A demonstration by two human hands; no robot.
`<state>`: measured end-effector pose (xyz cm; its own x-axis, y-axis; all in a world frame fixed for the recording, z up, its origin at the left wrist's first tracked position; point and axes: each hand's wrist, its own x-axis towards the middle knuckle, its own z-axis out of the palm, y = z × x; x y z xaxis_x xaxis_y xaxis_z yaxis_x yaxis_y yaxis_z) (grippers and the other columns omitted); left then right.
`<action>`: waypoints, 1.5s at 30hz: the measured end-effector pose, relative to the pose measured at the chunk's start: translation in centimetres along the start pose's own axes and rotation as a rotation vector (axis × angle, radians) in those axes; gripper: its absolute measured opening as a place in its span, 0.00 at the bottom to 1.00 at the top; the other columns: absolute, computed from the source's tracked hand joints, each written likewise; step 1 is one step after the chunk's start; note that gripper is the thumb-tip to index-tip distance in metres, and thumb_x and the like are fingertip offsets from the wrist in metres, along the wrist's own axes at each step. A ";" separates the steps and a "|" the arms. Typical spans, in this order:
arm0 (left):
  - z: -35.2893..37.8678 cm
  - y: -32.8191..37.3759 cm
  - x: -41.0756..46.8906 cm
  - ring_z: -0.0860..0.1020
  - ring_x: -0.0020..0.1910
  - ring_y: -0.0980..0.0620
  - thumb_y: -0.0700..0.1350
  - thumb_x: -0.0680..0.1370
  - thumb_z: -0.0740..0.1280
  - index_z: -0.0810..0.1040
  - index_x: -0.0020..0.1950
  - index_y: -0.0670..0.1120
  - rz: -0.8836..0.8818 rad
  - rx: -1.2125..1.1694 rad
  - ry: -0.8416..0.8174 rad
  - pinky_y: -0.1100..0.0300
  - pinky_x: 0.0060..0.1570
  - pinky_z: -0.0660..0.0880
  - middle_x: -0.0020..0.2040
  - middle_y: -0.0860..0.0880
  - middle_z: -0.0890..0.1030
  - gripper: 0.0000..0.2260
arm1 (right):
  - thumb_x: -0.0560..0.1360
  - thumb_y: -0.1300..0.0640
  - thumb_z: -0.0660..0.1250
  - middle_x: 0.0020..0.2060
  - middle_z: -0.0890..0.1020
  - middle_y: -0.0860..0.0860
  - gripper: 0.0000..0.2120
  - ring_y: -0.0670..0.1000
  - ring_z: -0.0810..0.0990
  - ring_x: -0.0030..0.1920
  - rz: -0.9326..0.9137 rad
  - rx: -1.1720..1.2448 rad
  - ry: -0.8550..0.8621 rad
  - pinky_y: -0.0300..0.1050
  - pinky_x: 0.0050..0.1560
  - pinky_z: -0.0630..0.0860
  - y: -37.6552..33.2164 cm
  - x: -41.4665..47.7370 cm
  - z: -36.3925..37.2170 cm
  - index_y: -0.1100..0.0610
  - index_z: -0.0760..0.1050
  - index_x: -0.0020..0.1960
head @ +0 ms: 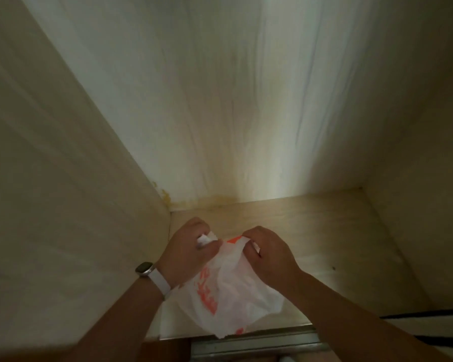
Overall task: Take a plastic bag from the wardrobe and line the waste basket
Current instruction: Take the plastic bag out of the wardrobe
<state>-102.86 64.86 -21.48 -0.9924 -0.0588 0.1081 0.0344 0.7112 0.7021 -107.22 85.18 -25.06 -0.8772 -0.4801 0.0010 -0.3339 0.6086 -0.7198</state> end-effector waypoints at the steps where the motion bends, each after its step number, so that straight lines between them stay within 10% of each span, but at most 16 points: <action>1: 0.1 0.4 -0.2 0.72 0.36 0.57 0.57 0.70 0.66 0.71 0.34 0.46 -0.011 -0.002 0.066 0.60 0.38 0.69 0.35 0.49 0.73 0.15 | 0.74 0.42 0.48 0.50 0.81 0.49 0.27 0.50 0.77 0.52 -0.022 0.004 -0.011 0.42 0.54 0.71 0.0 -0.1 -0.4 0.54 0.78 0.57; 20: -4.9 10.1 -9.4 0.75 0.30 0.62 0.52 0.71 0.71 0.75 0.38 0.59 -0.069 0.019 0.558 0.72 0.32 0.67 0.33 0.60 0.78 0.05 | 0.75 0.43 0.67 0.66 0.72 0.44 0.26 0.48 0.74 0.63 -0.456 0.238 -0.406 0.51 0.62 0.76 -5.2 -3.2 -1.5 0.45 0.66 0.70; 32: -3.7 9.0 -17.6 0.80 0.51 0.54 0.54 0.64 0.77 0.77 0.56 0.51 -0.256 -0.085 0.439 0.64 0.51 0.75 0.50 0.54 0.80 0.23 | 0.78 0.59 0.64 0.65 0.74 0.48 0.22 0.48 0.74 0.62 -0.416 0.271 -0.467 0.47 0.61 0.74 -10.6 -4.9 2.9 0.51 0.67 0.71; 45: -5.8 8.7 -16.7 0.78 0.35 0.55 0.39 0.79 0.66 0.78 0.37 0.53 -0.460 -0.274 0.663 0.61 0.37 0.75 0.34 0.54 0.80 0.12 | 0.78 0.37 0.56 0.70 0.70 0.44 0.29 0.44 0.70 0.66 -0.480 0.102 -0.495 0.45 0.66 0.69 -9.8 -4.8 0.0 0.49 0.63 0.75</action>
<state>-85.35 67.97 -13.09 -0.6430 -0.7593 0.1000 -0.2435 0.3264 0.9133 -99.75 81.50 -18.04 -0.3722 -0.9274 0.0363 -0.5902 0.2064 -0.7804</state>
